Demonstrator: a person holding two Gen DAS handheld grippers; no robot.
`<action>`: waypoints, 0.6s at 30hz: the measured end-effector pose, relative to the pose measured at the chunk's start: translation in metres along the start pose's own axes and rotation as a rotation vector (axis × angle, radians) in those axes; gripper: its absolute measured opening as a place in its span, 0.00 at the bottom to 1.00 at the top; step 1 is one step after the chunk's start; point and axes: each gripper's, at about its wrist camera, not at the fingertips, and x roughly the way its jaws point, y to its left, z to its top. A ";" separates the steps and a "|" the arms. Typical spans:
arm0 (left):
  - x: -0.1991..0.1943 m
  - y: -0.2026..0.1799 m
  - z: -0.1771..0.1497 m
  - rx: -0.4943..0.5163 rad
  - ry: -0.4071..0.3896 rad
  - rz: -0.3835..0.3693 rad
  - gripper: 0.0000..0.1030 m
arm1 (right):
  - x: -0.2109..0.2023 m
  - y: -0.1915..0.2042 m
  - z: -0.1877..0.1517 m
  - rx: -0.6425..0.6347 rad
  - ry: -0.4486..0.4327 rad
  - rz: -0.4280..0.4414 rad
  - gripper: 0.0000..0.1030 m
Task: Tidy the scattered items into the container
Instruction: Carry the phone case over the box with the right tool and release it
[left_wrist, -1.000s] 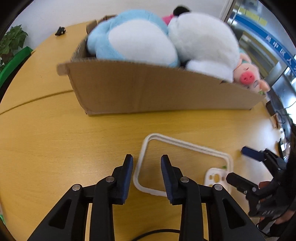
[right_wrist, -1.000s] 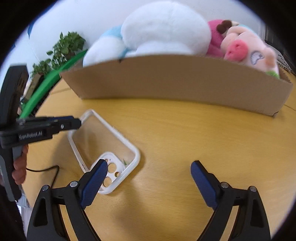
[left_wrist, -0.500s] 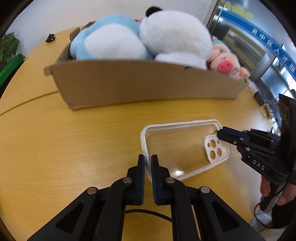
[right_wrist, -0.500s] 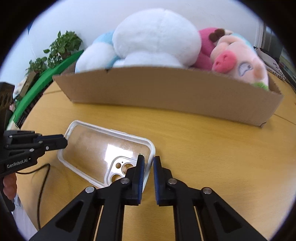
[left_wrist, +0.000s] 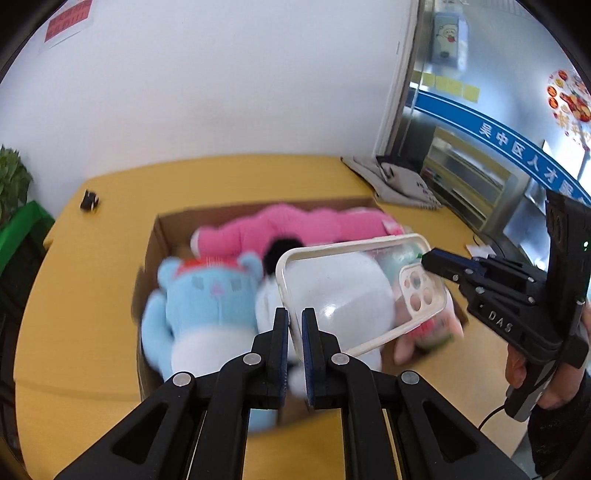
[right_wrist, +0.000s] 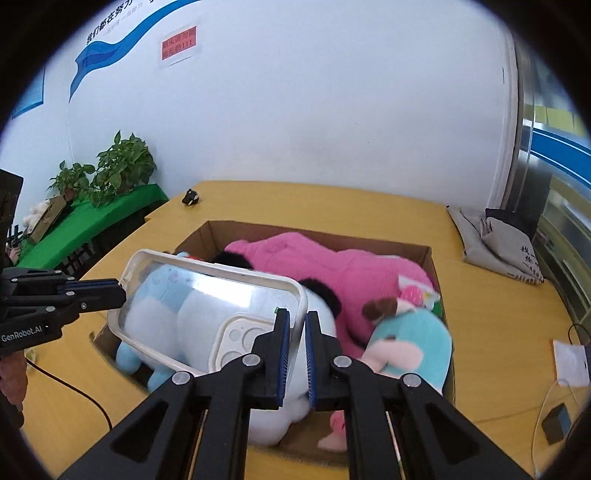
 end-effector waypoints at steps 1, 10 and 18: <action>0.012 0.003 0.015 0.005 0.010 0.001 0.07 | 0.013 -0.008 0.011 0.005 0.010 -0.005 0.07; 0.146 0.037 0.057 -0.067 0.162 -0.009 0.07 | 0.154 -0.051 0.023 0.058 0.242 -0.078 0.07; 0.073 0.020 0.030 -0.103 0.030 0.101 0.59 | 0.082 -0.054 0.019 0.054 0.072 -0.077 0.78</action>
